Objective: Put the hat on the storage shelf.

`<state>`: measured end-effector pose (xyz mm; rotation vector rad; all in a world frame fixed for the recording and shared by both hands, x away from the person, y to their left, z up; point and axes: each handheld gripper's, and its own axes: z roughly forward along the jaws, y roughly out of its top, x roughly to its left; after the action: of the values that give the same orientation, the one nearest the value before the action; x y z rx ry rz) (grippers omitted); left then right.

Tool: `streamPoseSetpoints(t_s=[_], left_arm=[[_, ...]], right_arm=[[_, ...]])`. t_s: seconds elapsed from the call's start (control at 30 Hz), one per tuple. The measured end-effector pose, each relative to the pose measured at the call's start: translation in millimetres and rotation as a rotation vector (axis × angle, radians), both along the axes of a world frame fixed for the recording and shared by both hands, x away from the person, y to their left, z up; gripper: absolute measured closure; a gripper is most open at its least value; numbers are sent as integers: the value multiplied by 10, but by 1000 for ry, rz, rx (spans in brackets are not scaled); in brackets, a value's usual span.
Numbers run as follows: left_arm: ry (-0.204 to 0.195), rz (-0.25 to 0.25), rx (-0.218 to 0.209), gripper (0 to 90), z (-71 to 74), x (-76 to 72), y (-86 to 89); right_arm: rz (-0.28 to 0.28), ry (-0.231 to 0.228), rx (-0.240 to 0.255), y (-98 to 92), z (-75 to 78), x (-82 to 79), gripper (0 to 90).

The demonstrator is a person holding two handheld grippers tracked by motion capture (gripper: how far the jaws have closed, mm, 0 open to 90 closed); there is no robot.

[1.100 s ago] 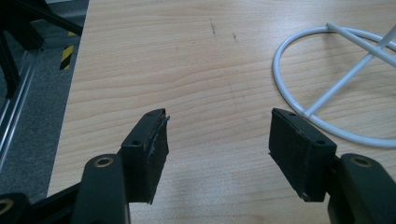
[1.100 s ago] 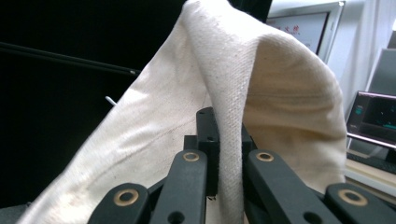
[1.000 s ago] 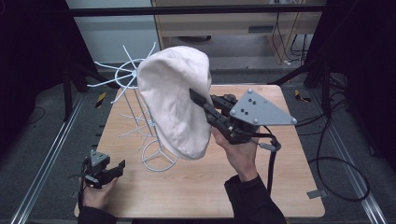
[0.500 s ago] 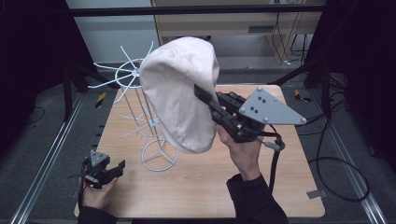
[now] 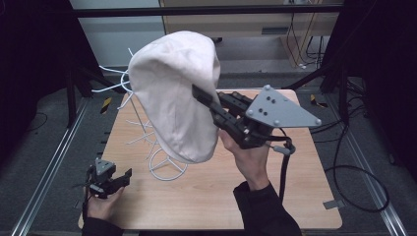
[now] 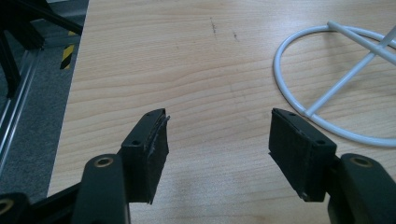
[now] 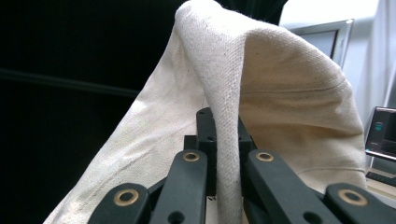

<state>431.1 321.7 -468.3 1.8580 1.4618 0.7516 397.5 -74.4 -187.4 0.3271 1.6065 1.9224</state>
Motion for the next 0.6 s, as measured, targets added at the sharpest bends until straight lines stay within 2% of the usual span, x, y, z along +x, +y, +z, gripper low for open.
streamPoseSetpoints(t_s=[0.13,0.6], left_arm=[[1,-1,0,372,0,2,4],[5,-1,5,372,-7,5,-1]], right_arm=[[-16,22,-75,84,-105,50,885],[14,77,-89,24,-445,153,865]])
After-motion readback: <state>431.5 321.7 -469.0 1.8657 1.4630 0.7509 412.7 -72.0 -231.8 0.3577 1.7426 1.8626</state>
